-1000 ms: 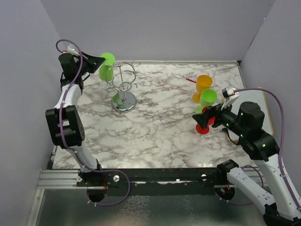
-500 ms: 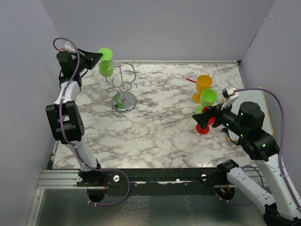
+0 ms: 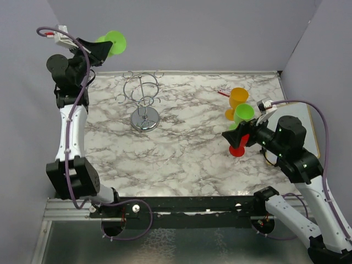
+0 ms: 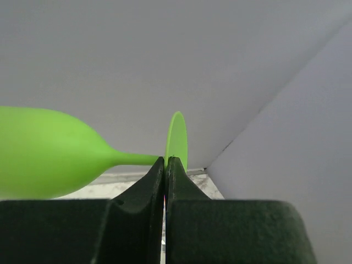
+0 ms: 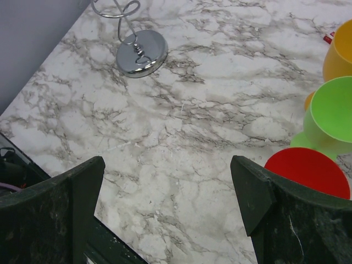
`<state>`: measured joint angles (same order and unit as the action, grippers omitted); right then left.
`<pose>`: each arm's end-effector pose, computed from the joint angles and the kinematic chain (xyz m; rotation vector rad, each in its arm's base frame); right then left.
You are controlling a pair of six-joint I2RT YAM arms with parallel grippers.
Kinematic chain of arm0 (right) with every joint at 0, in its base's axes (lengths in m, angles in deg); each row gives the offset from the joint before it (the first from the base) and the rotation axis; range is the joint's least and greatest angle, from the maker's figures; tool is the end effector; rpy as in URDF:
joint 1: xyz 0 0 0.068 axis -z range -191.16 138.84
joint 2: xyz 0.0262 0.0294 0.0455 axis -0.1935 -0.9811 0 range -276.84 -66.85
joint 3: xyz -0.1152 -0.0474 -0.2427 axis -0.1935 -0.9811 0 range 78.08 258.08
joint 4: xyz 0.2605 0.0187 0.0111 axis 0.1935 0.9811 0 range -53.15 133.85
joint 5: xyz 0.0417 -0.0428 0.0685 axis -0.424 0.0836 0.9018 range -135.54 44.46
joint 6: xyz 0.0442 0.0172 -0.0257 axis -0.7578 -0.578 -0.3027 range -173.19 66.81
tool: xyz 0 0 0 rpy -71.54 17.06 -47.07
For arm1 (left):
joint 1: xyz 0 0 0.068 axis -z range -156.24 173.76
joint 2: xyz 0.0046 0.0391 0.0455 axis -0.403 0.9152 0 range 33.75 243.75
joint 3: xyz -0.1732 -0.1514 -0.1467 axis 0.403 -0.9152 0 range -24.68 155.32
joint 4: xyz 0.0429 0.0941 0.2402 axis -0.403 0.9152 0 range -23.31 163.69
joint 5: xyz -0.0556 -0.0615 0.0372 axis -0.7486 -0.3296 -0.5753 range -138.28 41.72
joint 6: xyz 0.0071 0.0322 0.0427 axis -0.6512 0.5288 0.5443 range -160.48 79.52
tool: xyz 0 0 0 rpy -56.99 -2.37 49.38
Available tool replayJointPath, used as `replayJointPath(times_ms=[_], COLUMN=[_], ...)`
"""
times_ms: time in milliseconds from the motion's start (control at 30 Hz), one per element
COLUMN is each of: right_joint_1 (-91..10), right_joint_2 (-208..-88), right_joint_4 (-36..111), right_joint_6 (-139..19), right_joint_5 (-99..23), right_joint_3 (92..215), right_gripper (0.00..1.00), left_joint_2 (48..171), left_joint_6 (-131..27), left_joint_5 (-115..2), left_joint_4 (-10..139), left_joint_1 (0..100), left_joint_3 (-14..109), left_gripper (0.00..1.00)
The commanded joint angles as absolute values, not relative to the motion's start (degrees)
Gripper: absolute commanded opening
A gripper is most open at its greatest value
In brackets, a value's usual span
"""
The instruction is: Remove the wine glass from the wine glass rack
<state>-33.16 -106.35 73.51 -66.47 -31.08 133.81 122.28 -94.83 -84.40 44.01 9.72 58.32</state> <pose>0.1232 0.0593 0.3696 -0.3218 1.9450 0.6507 0.3553 0.0674 0.4438 -0.2517 1.3766 -0.9896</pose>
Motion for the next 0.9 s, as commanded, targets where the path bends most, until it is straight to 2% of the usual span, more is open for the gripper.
replayJointPath(times_ms=[0,133,267,500,700,767,867], right_joint_1=[-32.9,-32.9,-32.9,-32.8,-32.9,-32.8,-32.9], right_joint_2=[-107.1,-107.6,-108.0,-108.1,-109.8,-110.9,-112.8], right_joint_4=[69.1,67.3,65.7,64.1,64.8,65.8,67.9], right_joint_6=[-69.1,-70.9,-72.1,-71.6,-68.1,-66.7,-65.5], right_joint_5=[-27.0,-25.7,-25.1,-27.8,-29.1,-29.2,-29.5], right_joint_3=[132.7,132.7,133.6,136.6,139.8,140.8,142.9], right_gripper=[1.00,1.00,1.00,1.00,1.00,1.00,1.00], left_joint_2=[109.5,102.2,97.5,87.5,79.7,77.5,74.4], left_joint_6=[-75.5,-61.2,-52.0,-30.2,-17.7,-12.4,-4.0], left_joint_5=[-83.6,-85.5,-92.7,-102.2,-100.3,-99.3,-91.6], left_joint_4=[39.0,38.8,38.6,38.7,42.8,48.6,57.4], left_joint_1=[18.0,29.7,40.6,55.0,62.5,63.6,69.6], left_joint_3=[56.5,53.8,48.9,31.1,16.5,14.3,11.4], left_gripper=[0.00,0.00,0.00,0.00,0.00,0.00,0.00])
